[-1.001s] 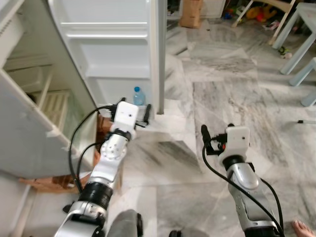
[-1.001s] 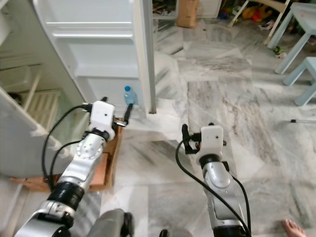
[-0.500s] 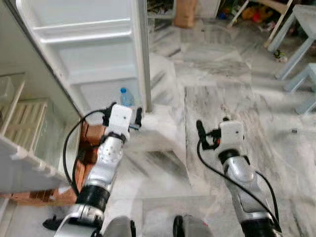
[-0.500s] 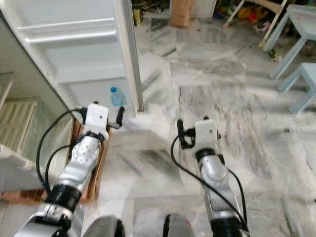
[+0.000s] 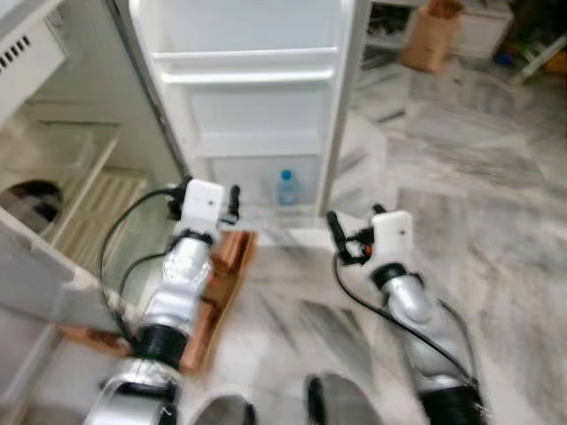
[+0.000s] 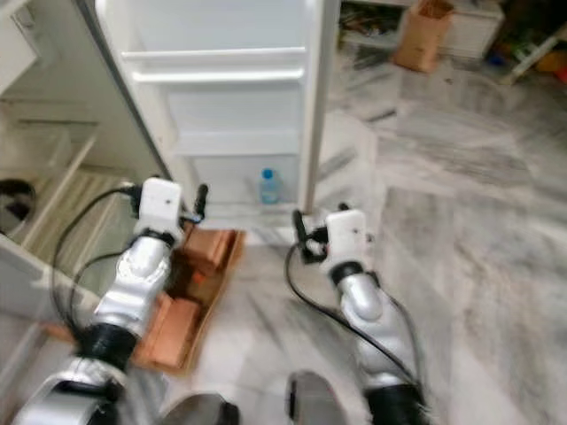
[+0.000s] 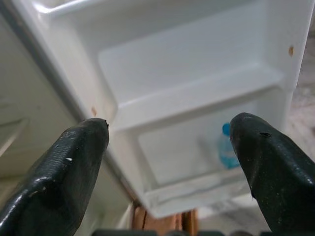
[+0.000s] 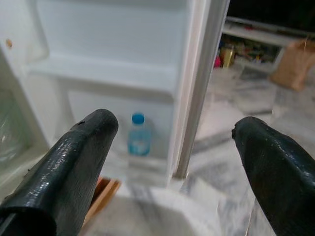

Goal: Restocking fridge

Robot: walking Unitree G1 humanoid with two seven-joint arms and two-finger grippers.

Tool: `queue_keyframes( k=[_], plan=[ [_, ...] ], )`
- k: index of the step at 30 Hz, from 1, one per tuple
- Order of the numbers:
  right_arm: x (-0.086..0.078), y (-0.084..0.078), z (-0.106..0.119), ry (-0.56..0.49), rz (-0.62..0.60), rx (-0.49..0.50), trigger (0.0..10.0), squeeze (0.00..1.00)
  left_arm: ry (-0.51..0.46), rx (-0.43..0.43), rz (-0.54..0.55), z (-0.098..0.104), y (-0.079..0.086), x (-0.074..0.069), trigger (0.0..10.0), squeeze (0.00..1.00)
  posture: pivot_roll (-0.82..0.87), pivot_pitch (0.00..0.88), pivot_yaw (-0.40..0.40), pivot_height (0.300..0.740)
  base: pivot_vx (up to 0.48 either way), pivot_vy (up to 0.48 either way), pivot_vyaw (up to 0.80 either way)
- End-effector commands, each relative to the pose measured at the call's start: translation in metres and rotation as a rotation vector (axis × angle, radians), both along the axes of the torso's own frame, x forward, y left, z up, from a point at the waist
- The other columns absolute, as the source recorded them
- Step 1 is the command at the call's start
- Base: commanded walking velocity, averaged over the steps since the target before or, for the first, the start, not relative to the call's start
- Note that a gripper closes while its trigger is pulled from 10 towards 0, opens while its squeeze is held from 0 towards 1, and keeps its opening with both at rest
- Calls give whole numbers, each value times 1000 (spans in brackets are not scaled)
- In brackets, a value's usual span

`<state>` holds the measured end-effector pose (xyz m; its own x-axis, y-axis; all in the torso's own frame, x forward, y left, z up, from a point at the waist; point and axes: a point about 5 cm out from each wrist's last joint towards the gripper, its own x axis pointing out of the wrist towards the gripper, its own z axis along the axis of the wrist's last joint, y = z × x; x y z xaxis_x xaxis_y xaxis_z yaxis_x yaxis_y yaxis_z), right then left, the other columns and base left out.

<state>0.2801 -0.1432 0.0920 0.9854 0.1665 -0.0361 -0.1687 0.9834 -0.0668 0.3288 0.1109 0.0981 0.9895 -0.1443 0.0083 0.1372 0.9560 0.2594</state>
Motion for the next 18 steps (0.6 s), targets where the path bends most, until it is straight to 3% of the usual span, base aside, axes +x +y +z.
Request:
queue_keyframes(
  k=[1, 9, 18],
  plan=[
    [2, 8, 3, -16, 24, 12, 10000, 0, 18, 24, 6, -4, 7, -2, 10000, 0, 63, 118, -4, 740, 401, -259, 569],
    [3, 10, 0, -4, 7, 23, 10000, 0, 28, 30, -21, -8, 0, -7, 10000, 0, 68, 120, -2, 740, 388, -276, 71],
    [3, 11, -1, 4, -6, 29, 10000, 0, 44, 23, -68, -11, -10, -13, 10000, 0, 69, 124, -1, 740, 0, -465, 0]
  ],
)
